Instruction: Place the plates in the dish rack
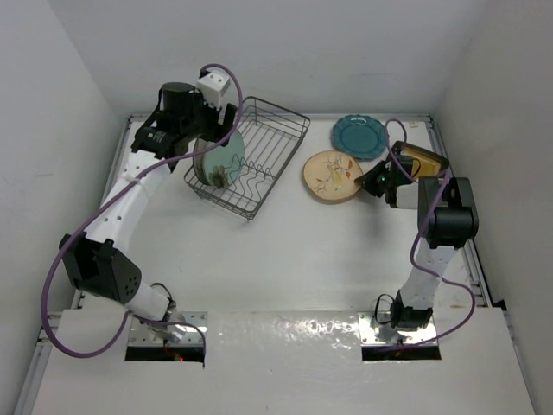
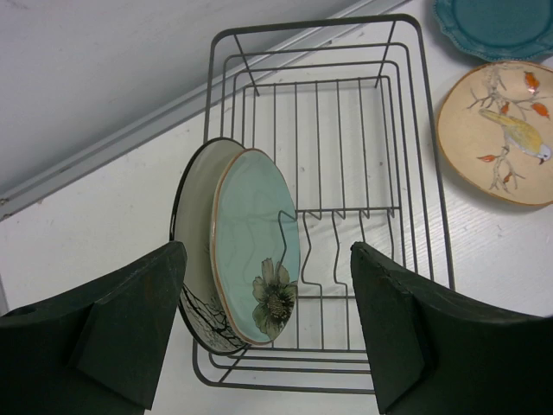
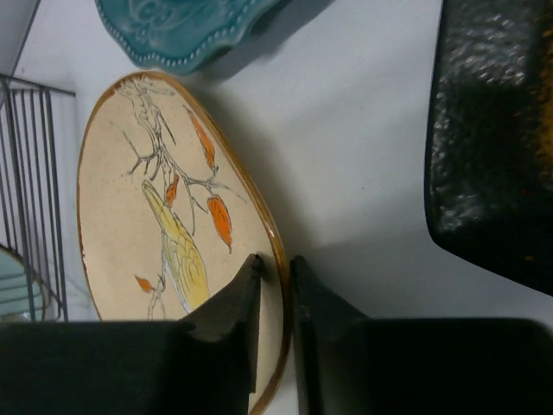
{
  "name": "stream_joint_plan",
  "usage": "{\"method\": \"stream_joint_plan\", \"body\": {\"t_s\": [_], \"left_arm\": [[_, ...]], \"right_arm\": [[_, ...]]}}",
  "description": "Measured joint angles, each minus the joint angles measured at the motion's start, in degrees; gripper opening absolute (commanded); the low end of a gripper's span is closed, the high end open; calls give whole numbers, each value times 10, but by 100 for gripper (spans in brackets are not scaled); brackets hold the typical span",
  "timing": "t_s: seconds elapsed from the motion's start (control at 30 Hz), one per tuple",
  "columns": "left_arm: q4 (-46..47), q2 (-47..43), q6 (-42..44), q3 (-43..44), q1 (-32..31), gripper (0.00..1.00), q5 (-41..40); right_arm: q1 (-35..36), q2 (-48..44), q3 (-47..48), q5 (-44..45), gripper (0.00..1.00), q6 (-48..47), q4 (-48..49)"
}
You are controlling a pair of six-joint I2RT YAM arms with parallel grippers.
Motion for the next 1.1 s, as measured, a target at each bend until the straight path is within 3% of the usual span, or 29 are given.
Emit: {"method": "stream_joint_plan", "body": {"t_s": [0.03, 0.27, 0.37, 0.43, 0.63, 0.9, 1.1], "left_arm": [[-1, 0, -1, 1, 0, 74, 4], [-13, 0, 0, 1, 0, 75, 36], [-23, -2, 8, 1, -1, 79, 71], [-29, -4, 15, 1, -7, 88, 92], [-36, -3, 53, 1, -91, 90, 104], [-33, 52, 55, 9, -145, 91, 132], [-39, 112, 58, 24, -180, 98, 154]], "right_arm": [[0, 2, 0, 2, 0, -1, -2], [-3, -2, -11, -37, 0, -17, 0], [-3, -53, -50, -61, 0, -62, 1], [-3, -107, -78, -78, 0, -108, -5], [2, -259, -134, -117, 0, -232, -45], [6, -363, -178, -143, 0, -284, -91], [13, -442, -182, -202, 0, -291, -99]]}}
